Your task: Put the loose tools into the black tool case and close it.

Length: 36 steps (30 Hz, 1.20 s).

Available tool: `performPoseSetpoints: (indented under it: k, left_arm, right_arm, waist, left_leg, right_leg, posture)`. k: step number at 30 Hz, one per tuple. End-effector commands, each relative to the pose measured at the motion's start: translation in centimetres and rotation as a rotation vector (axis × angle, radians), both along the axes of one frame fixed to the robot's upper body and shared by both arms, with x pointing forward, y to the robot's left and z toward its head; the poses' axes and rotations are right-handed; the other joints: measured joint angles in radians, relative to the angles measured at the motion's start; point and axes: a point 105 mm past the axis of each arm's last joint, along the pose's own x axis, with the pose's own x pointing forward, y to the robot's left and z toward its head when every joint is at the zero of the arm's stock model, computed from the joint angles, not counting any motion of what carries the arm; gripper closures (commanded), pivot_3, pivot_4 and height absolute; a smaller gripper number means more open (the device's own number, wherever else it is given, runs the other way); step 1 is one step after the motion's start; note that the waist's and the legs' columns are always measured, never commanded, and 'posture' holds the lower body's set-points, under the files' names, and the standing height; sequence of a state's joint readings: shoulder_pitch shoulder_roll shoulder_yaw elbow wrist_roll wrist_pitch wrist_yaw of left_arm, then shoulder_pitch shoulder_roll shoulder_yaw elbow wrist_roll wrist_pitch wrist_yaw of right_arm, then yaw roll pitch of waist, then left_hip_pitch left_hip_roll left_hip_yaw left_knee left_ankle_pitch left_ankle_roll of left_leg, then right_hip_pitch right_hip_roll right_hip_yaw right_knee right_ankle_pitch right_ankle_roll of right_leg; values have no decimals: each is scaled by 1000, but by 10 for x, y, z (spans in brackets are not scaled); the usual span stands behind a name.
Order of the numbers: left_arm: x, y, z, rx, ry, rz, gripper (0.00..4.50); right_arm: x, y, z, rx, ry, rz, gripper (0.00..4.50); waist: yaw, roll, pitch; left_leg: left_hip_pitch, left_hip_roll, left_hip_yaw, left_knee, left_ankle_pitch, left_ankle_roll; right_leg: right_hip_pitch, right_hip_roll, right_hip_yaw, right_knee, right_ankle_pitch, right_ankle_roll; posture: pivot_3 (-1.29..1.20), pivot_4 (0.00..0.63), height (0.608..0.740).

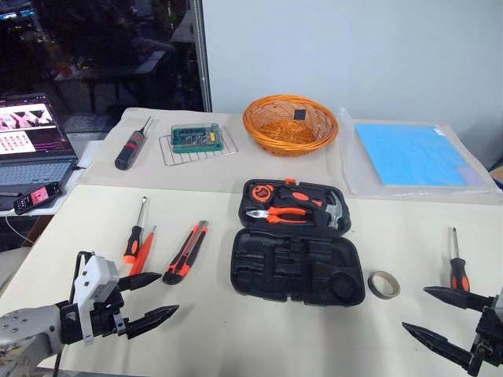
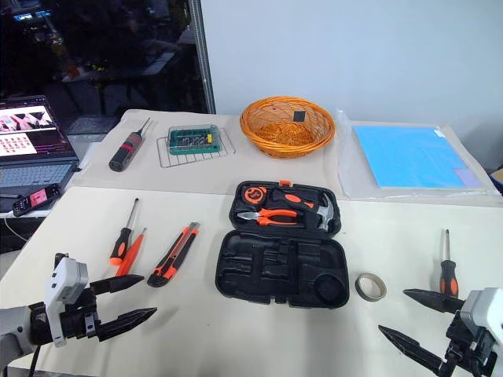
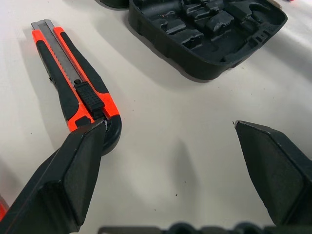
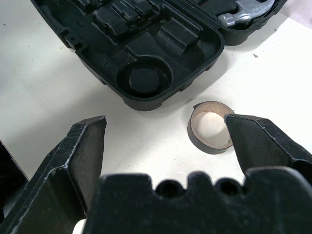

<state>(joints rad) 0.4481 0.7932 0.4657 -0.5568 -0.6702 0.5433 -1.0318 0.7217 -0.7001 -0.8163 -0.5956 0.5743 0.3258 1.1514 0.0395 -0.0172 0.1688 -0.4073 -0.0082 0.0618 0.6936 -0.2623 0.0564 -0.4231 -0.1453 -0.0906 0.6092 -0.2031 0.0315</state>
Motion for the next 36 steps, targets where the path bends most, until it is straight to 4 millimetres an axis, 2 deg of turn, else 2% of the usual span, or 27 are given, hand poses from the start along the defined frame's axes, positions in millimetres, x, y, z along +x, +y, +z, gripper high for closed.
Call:
performPoseSetpoints:
  k: [1,2,4,6,7,8,13,17,19,21,22,23,24,25,27,28,30,32,35,36]
  left_arm:
    - [22,2,17,-47,-116,155,0]
    - [37,10,24,-72,-169,308,0]
    - [52,25,32,-103,-201,511,0]
    - [60,45,31,-57,-173,696,0]
    - [63,55,31,-32,-159,782,0]
    - [68,64,31,-10,-121,854,0]
    - [86,84,30,95,-22,991,0]
    - [97,78,8,136,114,987,0]
    - [98,80,-3,139,161,1018,388]
    - [96,75,-11,146,181,984,985]
    - [96,75,-14,145,185,977,1066]
    - [96,76,-14,139,180,978,1694]
    - [97,77,-14,133,174,984,1827]
    - [97,78,-12,126,155,975,2230]
    - [103,71,7,49,55,894,3091]
    - [105,64,20,5,-9,824,3269]
    - [101,44,43,-37,-92,622,3269]
    - [91,14,56,17,-133,340,3269]
    - [74,-31,54,163,-140,-105,3269]
    - [75,-40,52,199,-144,-198,3269]
  right_arm:
    - [16,24,18,40,-142,79,47]
    - [26,44,28,83,-208,145,47]
    - [36,69,40,123,-274,235,47]
    - [42,83,44,140,-279,301,47]
    - [44,89,45,145,-278,329,47]
    - [47,96,48,155,-274,379,47]
    - [59,110,56,154,-287,467,47]
    - [64,113,57,140,-312,484,47]
    - [64,114,57,130,-320,484,0]
    - [64,114,57,133,-322,479,0]
    - [64,114,58,134,-324,475,0]
    - [64,114,58,135,-325,471,0]
    - [63,114,58,135,-326,468,0]
    - [63,114,58,135,-328,463,0]
    - [61,114,57,144,-326,444,0]
    - [61,113,57,147,-327,431,0]
    - [59,110,54,153,-320,396,0]
    - [57,103,52,167,-316,340,0]
    - [45,93,48,163,-298,278,0]
    - [40,90,46,160,-287,256,0]
  waist:
    - [0,0,0]
    - [-1,1,0]
    - [-7,-1,1]
    - [-8,-2,1]
    - [-5,-2,1]
    - [-3,-3,1]
    - [7,-6,1]
    - [7,-7,1]
    - [5,-7,1]
    - [4,-8,2]
    - [3,-8,1]
    - [2,-8,1]
    - [1,-8,1]
    - [1,-8,1]
    - [-1,-8,1]
    - [0,-8,1]
    - [1,-8,2]
    - [4,-9,2]
    - [16,-6,1]
    - [21,-4,0]
  left_leg:
    - [0,0,0,0,0,0]
    - [1,1,0,0,0,0]
    - [1,4,0,1,0,0]
    - [1,5,0,2,1,-2]
    - [2,5,0,2,2,-4]
    - [3,5,1,1,3,-3]
    - [1,5,1,2,6,4]
    - [0,4,2,2,2,5]
    - [0,4,3,2,2,4]
    - [0,5,4,2,2,3]
    - [0,5,4,2,2,3]
    - [1,5,5,1,2,3]
    - [2,6,5,1,2,3]
    - [2,6,5,1,2,2]
    - [3,7,5,1,-2,-6]
    - [3,7,5,1,-2,-6]
    - [2,7,5,1,-2,-6]
    - [0,7,6,2,-2,-6]
    - [-1,6,6,1,-2,-6]
    - [0,6,8,1,-2,-5]
  right_leg:
    - [0,0,0,0,0,0]
    - [1,0,0,0,0,0]
    - [2,0,2,-1,1,2]
    - [2,2,7,1,3,4]
    - [3,7,7,2,7,10]
    - [3,11,6,2,6,9]
    - [2,17,7,2,5,3]
    - [2,17,8,2,8,-3]
    - [2,18,8,2,8,-4]
    - [1,18,10,2,8,-4]
    - [1,18,10,2,8,-4]
    - [2,18,11,3,8,-4]
    - [1,18,11,3,8,-4]
    - [1,18,11,3,8,-5]
    - [1,18,12,3,8,-5]
    - [1,18,12,3,7,-4]
    - [0,18,12,3,8,-6]
    - [-1,18,11,3,8,-9]
    - [-1,17,11,2,6,-11]
    - [-1,17,11,1,5,-11]
  posture:
    - [0,150,740]
    - [0,150,740]
    - [0,150,740]
    - [0,150,740]
    - [0,150,740]
    - [0,150,740]
    - [0,150,740]
    - [0,150,740]
    - [0,150,740]
    - [0,150,740]
    - [0,150,740]
    - [0,150,740]
    - [0,150,740]
    - [0,150,740]
    - [0,150,740]
    - [0,150,740]
    - [0,150,740]
    - [0,150,740]
    - [0,150,740]
    - [0,150,740]
